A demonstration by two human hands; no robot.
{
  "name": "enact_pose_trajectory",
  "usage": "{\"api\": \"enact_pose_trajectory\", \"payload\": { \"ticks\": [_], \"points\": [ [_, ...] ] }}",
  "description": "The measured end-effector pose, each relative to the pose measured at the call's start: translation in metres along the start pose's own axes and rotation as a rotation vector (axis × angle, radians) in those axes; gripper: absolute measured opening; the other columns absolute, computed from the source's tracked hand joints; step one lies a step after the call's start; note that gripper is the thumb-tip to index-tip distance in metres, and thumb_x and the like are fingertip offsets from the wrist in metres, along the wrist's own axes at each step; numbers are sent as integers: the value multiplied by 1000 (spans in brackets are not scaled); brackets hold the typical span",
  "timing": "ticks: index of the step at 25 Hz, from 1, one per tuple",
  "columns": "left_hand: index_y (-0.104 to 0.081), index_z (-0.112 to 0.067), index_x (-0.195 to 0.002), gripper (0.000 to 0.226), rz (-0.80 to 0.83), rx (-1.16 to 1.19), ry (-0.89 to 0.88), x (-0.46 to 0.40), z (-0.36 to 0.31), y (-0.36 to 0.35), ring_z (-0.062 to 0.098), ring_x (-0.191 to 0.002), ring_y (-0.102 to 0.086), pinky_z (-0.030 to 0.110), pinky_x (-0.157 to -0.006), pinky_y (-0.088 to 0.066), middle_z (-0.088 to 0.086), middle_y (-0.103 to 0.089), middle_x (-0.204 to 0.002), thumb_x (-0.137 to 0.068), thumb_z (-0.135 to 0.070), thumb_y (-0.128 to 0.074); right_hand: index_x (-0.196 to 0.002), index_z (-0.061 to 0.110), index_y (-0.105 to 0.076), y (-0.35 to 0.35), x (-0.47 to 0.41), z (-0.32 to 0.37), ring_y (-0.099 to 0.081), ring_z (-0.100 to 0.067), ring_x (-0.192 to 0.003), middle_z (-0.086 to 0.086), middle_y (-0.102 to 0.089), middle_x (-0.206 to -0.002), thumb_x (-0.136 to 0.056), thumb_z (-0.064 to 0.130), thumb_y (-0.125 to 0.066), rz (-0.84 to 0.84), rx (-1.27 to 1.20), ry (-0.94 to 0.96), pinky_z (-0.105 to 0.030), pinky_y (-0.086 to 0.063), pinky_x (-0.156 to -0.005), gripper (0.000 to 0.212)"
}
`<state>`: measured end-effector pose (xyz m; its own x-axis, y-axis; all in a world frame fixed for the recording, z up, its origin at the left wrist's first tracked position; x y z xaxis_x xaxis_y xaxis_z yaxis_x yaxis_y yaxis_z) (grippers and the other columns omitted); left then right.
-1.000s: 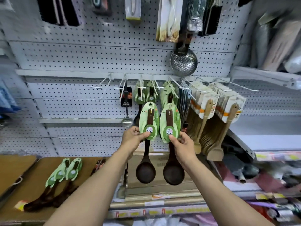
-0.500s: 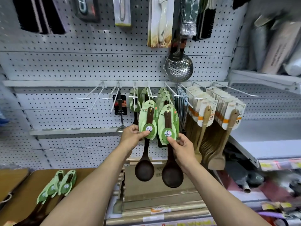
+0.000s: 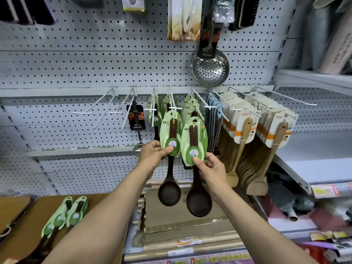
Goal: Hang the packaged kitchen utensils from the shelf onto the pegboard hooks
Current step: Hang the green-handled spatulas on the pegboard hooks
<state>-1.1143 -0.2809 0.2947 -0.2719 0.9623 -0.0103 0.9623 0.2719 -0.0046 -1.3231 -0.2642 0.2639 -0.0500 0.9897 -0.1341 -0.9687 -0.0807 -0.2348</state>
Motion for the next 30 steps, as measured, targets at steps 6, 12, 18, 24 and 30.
{"api": "enact_pose_trajectory", "payload": {
  "ticks": [6, 12, 18, 24, 30],
  "points": [
    [-61, -10, -92, 23, -51, 10, 40, -53, -3, -13, 15, -75, -68, 25, -65, -52, 7, -74, -90, -78, -11, -79, -104, 17, -70, -4, -21, -8, -69, -10, -83, -2, -77, -93, -86, 14, -75, 5, -6, -6, -21, -51, -72, 19],
    [-60, -10, -90, 27, -75, 5, 59, -106, -1, -12, 24, -83, -70, 35, -79, -57, 12, -74, -93, -74, -10, -82, -105, 15, -70, -4, -41, -10, -70, -15, -89, -6, -77, -97, -86, 14, -75, -2, -14, -15, -30, -53, -82, 20],
    [-59, -14, -86, 24, 0, 17, 31, -130, 4, -9, 31, -99, -70, 41, -94, -54, 16, -73, -99, -76, -6, -79, -103, 16, -72, 0, -49, -16, -71, -24, -97, -10, -76, -101, -84, 14, -78, -5, 0, -14, -39, -52, -96, 20],
    [-58, -11, -101, 31, -52, -63, 16, -116, -6, -7, 16, -95, -64, 32, -97, -47, 8, -68, -112, -78, -13, -79, -105, 13, -71, 1, -34, -6, -71, -23, -98, -9, -76, -101, -85, 14, -76, 29, 23, 14, -40, -53, -95, 20],
    [-53, -14, -126, 59, -275, -106, -33, -41, -26, -8, 18, -115, -56, 33, -99, -45, 1, -60, -125, -79, -42, -76, -104, 16, -70, -1, -8, 7, -71, -16, -93, -6, -77, -98, -87, 12, -75, 60, 29, 40, -33, -55, -91, 19]
  ]
}}
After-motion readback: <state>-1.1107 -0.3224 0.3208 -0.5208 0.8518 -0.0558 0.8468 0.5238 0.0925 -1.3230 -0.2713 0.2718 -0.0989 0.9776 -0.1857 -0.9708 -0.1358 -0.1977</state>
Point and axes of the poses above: each hand's wrist, its own x-axis away from the middle knuckle, its own y-axis out of the back of the hand, z = x × y, the point moved 3 cm from there along -x, towards the middle knuckle
